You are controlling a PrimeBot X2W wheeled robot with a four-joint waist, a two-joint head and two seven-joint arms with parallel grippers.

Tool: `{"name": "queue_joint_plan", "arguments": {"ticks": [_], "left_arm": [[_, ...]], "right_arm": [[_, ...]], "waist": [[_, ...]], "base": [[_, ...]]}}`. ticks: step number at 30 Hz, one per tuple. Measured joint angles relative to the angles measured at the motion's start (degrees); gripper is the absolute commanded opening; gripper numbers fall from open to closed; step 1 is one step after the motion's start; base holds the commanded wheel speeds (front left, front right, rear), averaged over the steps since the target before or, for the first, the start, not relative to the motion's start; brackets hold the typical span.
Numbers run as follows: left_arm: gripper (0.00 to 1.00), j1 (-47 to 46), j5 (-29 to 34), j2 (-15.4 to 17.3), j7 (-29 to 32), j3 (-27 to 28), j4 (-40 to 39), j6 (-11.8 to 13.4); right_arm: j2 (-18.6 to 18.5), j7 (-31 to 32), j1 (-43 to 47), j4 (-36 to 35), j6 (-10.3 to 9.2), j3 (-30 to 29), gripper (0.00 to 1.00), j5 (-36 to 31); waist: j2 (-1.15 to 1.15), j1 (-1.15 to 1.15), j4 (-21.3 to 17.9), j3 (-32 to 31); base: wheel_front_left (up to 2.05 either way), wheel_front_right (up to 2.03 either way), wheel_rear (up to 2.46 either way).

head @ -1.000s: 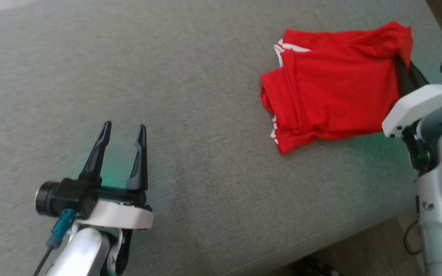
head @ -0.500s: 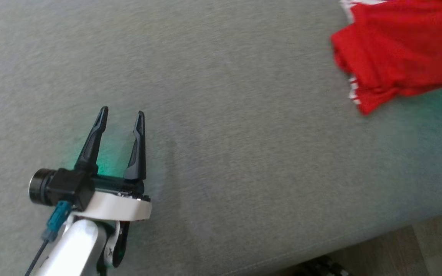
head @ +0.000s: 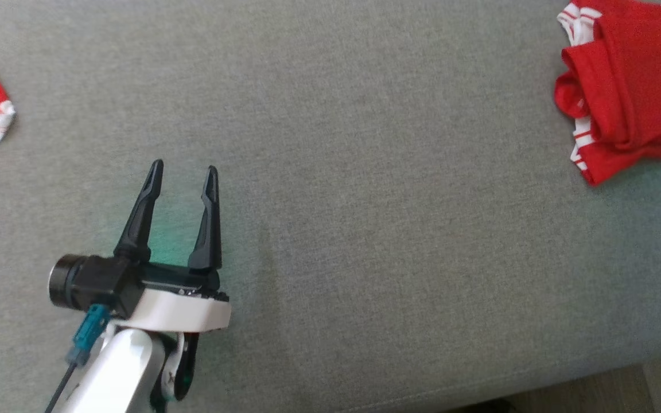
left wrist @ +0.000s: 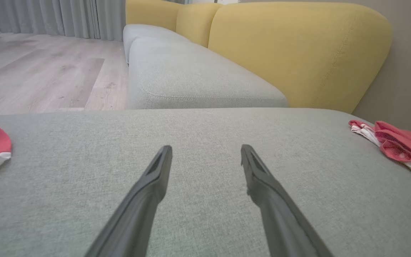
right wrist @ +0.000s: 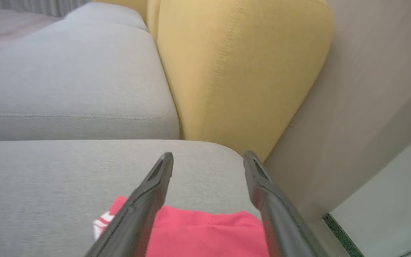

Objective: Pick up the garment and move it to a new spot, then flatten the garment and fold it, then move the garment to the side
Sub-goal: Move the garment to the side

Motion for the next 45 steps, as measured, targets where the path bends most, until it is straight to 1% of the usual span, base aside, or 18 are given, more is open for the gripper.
{"name": "queue_joint_plan", "arguments": {"ticks": [7, 10, 13, 18, 23, 26, 29, 31, 34, 38, 45], "left_arm": [[1.00, 0.48, -2.16, -0.99, -1.94, 0.27, 2.23, -0.08], [1.00, 1.42, -2.64, -1.79, -2.85, 0.68, 3.00, -0.07], [1.00, 3.45, -3.74, -2.46, -3.48, 1.64, 4.01, -0.02], [1.00, 7.17, -4.95, -2.83, -4.07, 2.65, 5.82, -0.01], [1.00, 10.96, -5.54, -3.72, -4.50, 3.63, 7.69, -0.15], [1.00, 12.96, -5.55, -4.17, -4.56, 3.65, 8.75, -0.66], [1.00, 14.60, -5.54, -4.30, -4.56, 3.65, 9.22, -1.14], [1.00, 15.33, -5.54, -4.42, -4.56, 3.65, 9.38, -1.16], [1.00, 16.03, -5.53, -4.61, -4.56, 3.66, 9.70, -1.41], [1.00, 16.72, -5.52, -4.82, -4.56, 3.63, 10.35, -1.91], [1.00, 16.71, -5.45, -5.33, -4.56, 3.52, 10.74, -2.14]], "right_arm": [[2.26, -0.94, 0.53, -1.92, 0.00, 6.30, 1.00, 3.03], [3.35, -0.91, 2.96, -3.88, 0.00, 8.15, 1.00, 4.00], [5.02, -0.90, 7.53, -5.65, 0.00, 8.75, 1.00, 4.79], [8.94, -1.24, 16.69, -9.94, 0.00, 8.43, 1.00, 5.11], [10.98, -2.40, 27.19, -15.30, 0.00, 6.11, 1.00, 5.05], [12.15, -2.48, 34.17, -19.18, 0.00, 5.43, 1.00, 5.10], [12.65, -2.71, 40.28, -22.93, 0.00, 5.47, 1.00, 5.84], [12.65, -2.70, 43.34, -24.64, 0.00, 6.52, 1.00, 8.33], [12.74, -2.54, 46.79, -26.94, 0.00, 8.69, 1.00, 9.96], [12.79, -2.19, 48.92, -28.95, 0.00, 11.47, 1.00, 12.24], [12.79, -2.19, 50.46, -29.94, 0.00, 13.17, 1.00, 13.07]], "waist": [[0.00, 0.00, 1.57, -4.67], [0.00, -0.01, 2.73, -7.16], [0.00, -0.01, 4.14, -9.79], [0.00, -0.01, 6.75, -14.36], [0.00, -0.02, 9.57, -18.50], [0.00, -0.02, 11.26, -20.65], [0.00, -0.02, 12.72, -22.46], [0.01, -0.01, 13.49, -23.44], [0.01, -0.01, 14.12, -24.59], [0.01, -0.01, 14.16, -25.15], [0.01, 0.00, 14.08, -25.39]], "base": [[0.00, 0.00, 0.00], [0.00, 0.00, 0.00], [0.00, 0.00, 0.00], [0.00, 0.00, 0.00], [0.00, 0.00, 0.00], [0.00, 0.00, 0.00], [0.00, 0.00, 0.00], [0.00, 0.00, 0.00], [0.00, 0.00, 0.00], [0.00, 0.00, 0.00], [0.00, 0.00, 0.00]]}}
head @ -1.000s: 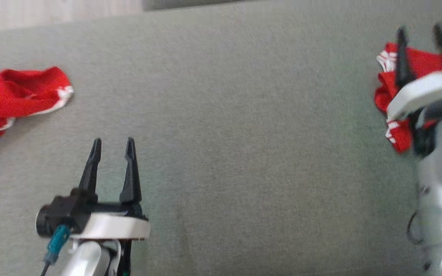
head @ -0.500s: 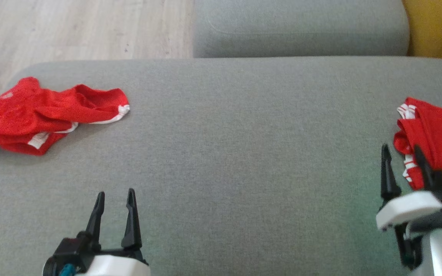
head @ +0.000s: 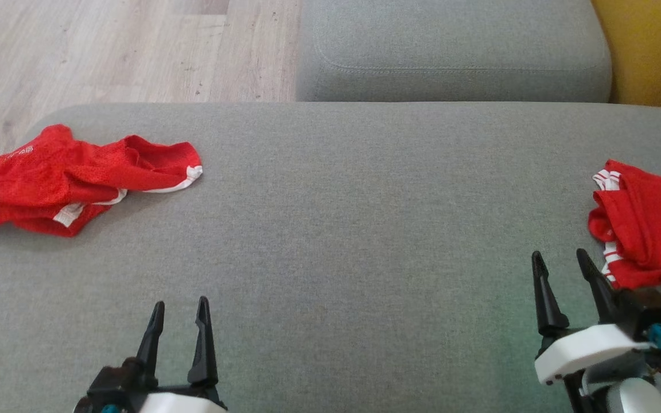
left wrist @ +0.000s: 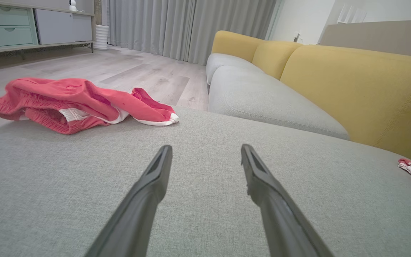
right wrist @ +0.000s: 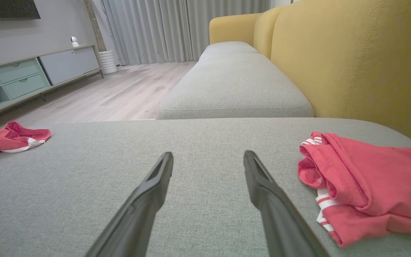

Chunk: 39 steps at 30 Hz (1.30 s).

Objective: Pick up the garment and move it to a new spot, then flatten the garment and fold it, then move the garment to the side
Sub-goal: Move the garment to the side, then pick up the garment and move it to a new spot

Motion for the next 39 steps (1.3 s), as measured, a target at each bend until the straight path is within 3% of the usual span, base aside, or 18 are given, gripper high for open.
{"name": "queue_joint_plan", "arguments": {"ticks": [17, 39], "left_arm": [[1.00, -0.08, 0.34, -0.22, -0.01, 0.19, 0.33, -0.03], [1.00, 1.21, 0.54, 0.13, -0.16, 3.98, -1.44, -0.01]], "right_arm": [[0.00, 0.15, 0.40, -1.03, 0.00, 0.24, 1.00, 0.03], [0.02, 0.85, 1.40, -2.16, 0.00, 3.81, 1.00, 0.62]], "waist": [[0.00, 0.00, 2.51, -0.04], [0.00, 0.00, 22.90, -0.85]], "base": [[0.00, 0.00, 0.00], [0.00, 0.00, 0.00]]}}
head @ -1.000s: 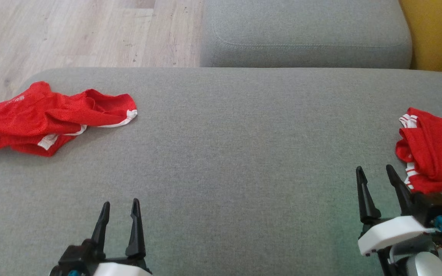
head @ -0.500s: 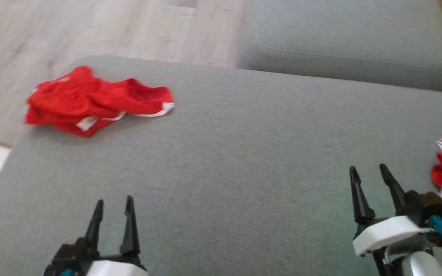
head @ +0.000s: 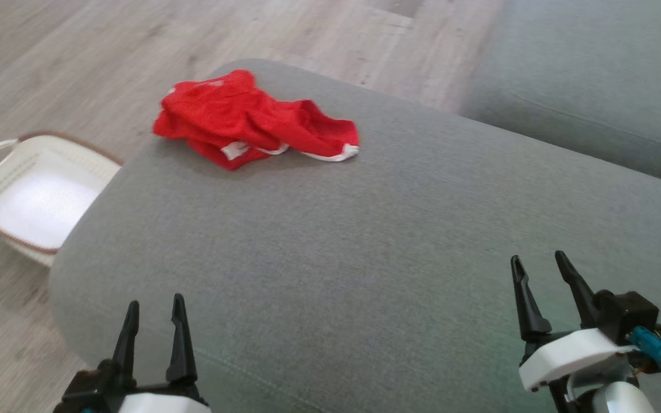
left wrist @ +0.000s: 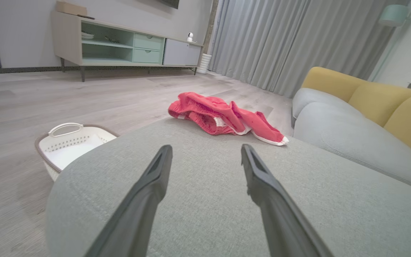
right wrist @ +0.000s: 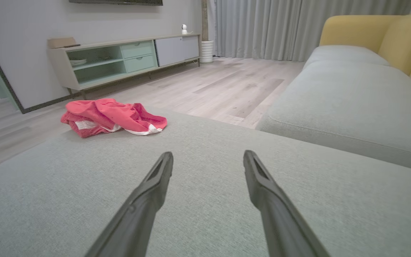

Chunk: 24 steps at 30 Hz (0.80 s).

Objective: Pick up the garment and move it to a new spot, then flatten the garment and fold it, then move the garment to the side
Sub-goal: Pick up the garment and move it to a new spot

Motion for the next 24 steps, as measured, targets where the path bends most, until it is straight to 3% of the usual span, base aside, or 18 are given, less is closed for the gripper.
{"name": "queue_joint_plan", "arguments": {"ticks": [6, 13, 14, 19, 24], "left_arm": [[1.00, 0.71, 1.42, 0.71, 0.00, 0.71, -1.29, -0.29], [1.00, -2.31, 2.10, 5.75, 1.45, 4.52, -4.94, -0.32], [1.00, -4.88, 2.09, 7.83, 2.54, 6.14, -6.67, -0.25], [1.00, -12.96, 2.08, 12.26, 5.38, 9.43, -8.77, -0.82], [1.00, -25.18, 0.25, 15.89, 9.92, 11.67, -6.98, -3.60]], "right_arm": [[0.03, 0.51, -0.19, -0.74, 0.00, 0.65, 1.00, -0.41], [0.03, 1.76, -0.75, -3.45, 0.00, -0.02, 1.00, -2.15], [0.03, 2.44, -1.70, -4.57, 0.00, -0.32, 1.00, -3.16], [0.02, 3.14, -3.98, -8.46, 0.00, -0.24, 1.00, -4.82], [-0.03, 5.99, -8.21, -13.54, 0.00, -0.04, 1.00, -8.71]], "waist": [[0.00, 0.01, 1.62, 1.99], [0.00, 0.01, 1.59, 4.03], [0.00, 0.01, 1.07, 5.08], [0.00, 0.01, -0.42, 7.91], [0.00, 0.02, -3.05, 12.81]], "base": [[0.00, 0.00, 0.00], [0.00, 0.00, 0.00], [0.00, 0.00, 0.00], [0.00, 0.00, 0.00], [0.00, 0.00, 0.00]]}}
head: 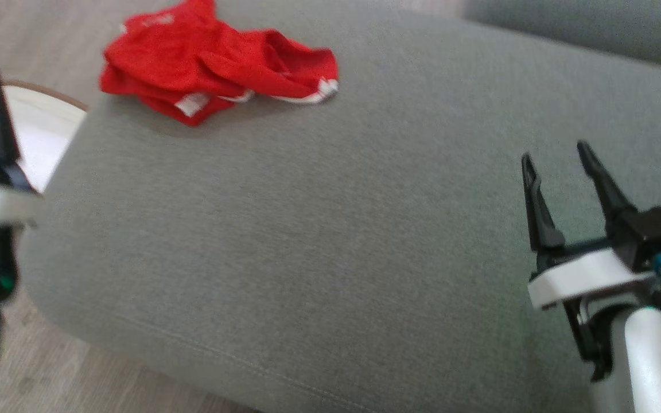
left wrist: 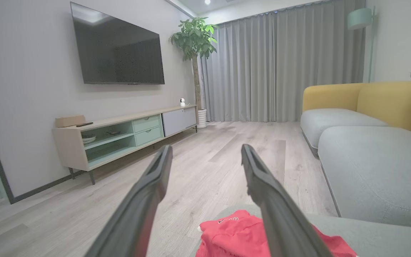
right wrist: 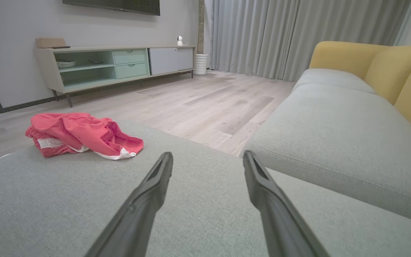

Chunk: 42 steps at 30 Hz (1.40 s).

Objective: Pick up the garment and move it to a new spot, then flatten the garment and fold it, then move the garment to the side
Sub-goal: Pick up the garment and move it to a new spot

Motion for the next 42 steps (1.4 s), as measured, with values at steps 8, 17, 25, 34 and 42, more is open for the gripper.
{"name": "queue_joint_plan", "arguments": {"ticks": [8, 17, 25, 34, 42], "left_arm": [[1.00, -17.16, -4.10, 1.13, 5.71, 0.40, 16.69, -4.04], [1.00, -23.81, -4.41, -2.50, 7.99, -5.50, 34.39, -10.10], [1.00, -28.28, -4.61, -3.47, 8.48, -8.46, 42.24, -12.02], [0.00, -30.89, -2.54, -2.48, 2.61, -9.70, 48.11, -11.95], [0.00, -31.37, 0.14, -0.09, 1.63, -13.40, 45.60, -12.05]], "right_arm": [[-0.16, 3.53, -5.57, -5.33, 0.00, 0.97, 1.00, -3.98], [-0.23, 5.19, -6.20, -9.05, 0.00, 0.44, 1.00, -6.59], [-0.23, 5.10, -6.21, -9.38, 0.00, 0.26, 1.00, -6.42], [-0.23, 2.67, -6.24, -5.72, 0.00, 0.07, 1.00, -3.98], [-0.21, -1.96, -5.41, 1.83, 0.00, -0.79, 1.00, 1.11]], "waist": [[0.00, 0.01, -5.58, 9.29], [0.00, 0.00, -11.42, 17.87], [0.00, -0.01, -13.93, 21.49], [0.00, -0.01, -15.37, 18.78], [0.00, -0.02, -17.22, 8.83]], "base": [[0.00, 0.00, 0.00], [0.00, 0.00, 0.00], [0.00, 0.00, 0.00], [0.00, 0.00, 0.00], [0.00, 0.00, 0.00]]}}
